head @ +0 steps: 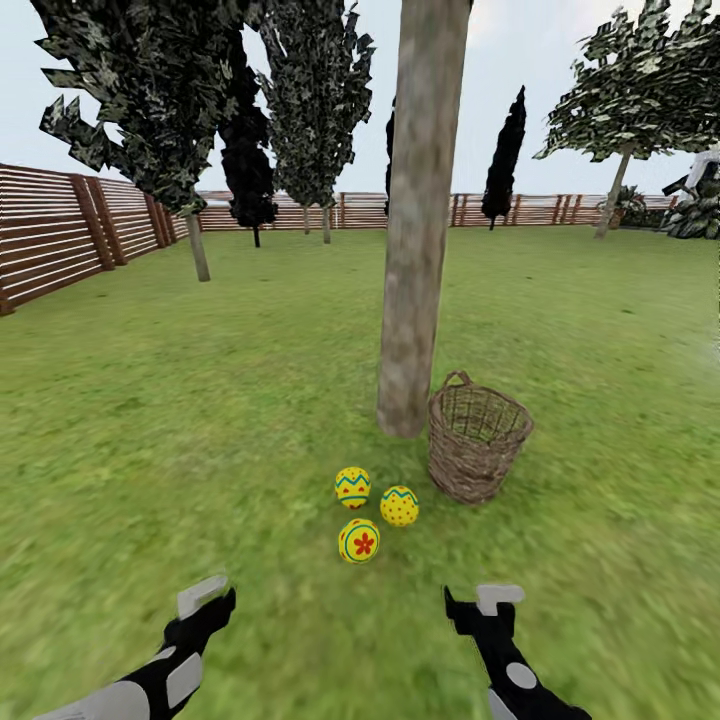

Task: Take the three Easter eggs out of the wicker basket on the lawn in the garden, then place them on the lawn next to a single tree (choose any tree) so that all three eggs are next to the same tree and none are left in the basket.

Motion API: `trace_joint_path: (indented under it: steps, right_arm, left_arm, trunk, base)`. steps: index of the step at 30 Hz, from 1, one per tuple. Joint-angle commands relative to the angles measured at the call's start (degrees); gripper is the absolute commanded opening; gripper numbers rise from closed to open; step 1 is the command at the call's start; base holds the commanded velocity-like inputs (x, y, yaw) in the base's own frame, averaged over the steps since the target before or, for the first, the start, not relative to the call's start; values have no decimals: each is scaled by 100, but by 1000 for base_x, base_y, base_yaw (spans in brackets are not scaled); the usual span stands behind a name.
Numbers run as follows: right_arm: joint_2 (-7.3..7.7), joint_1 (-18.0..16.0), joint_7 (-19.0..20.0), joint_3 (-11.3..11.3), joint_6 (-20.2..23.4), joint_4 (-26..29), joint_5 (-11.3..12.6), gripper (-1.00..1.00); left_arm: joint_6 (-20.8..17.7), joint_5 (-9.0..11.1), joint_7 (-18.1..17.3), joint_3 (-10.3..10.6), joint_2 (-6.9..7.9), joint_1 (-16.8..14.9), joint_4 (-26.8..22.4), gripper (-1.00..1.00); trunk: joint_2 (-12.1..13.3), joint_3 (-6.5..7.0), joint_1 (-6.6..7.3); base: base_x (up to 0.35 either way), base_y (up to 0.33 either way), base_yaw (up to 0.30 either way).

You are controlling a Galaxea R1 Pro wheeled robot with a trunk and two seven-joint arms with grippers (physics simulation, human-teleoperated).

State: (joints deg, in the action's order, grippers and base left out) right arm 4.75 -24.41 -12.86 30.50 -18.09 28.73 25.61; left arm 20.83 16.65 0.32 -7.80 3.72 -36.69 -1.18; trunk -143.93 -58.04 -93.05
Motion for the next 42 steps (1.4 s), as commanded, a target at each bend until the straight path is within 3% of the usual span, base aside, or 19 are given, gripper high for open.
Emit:
trace_joint_path:
  steps: [1, 7, 18, 26, 42]
  right_arm:
    - [-7, -4, -40, 57, -318, -283, 43, 100]
    - [-37, -2, -28, 63, -787, -1132, 69, 100]
    - [-81, -2, -23, 50, -863, -1736, 87, 100]
    - [-237, -2, -2, 76, -1084, -1827, 26, 100]
    - [-239, -2, 3, 86, -1105, -2029, 14, 100]
  left_arm:
    - [43, -31, 33, -37, -30, 143, 4, 100]
    - [54, -31, 110, -37, -114, 377, 4, 100]
    - [29, -38, 204, -37, -191, 399, 4, 100]
    - [60, -62, 205, -37, -276, 407, 4, 100]
    - [61, -62, 212, -37, -337, 487, 4, 100]
  trunk:
    - [0, 28, 4]
    - [8, 198, 19]
    - [22, 452, 48]
    - [33, 629, 68]
    - [54, 984, 110]
  base:
    - [0, 0, 0]
    - [0, 0, 32]
    - [0, 0, 41]
    - [0, 0, 43]
    - [0, 0, 0]
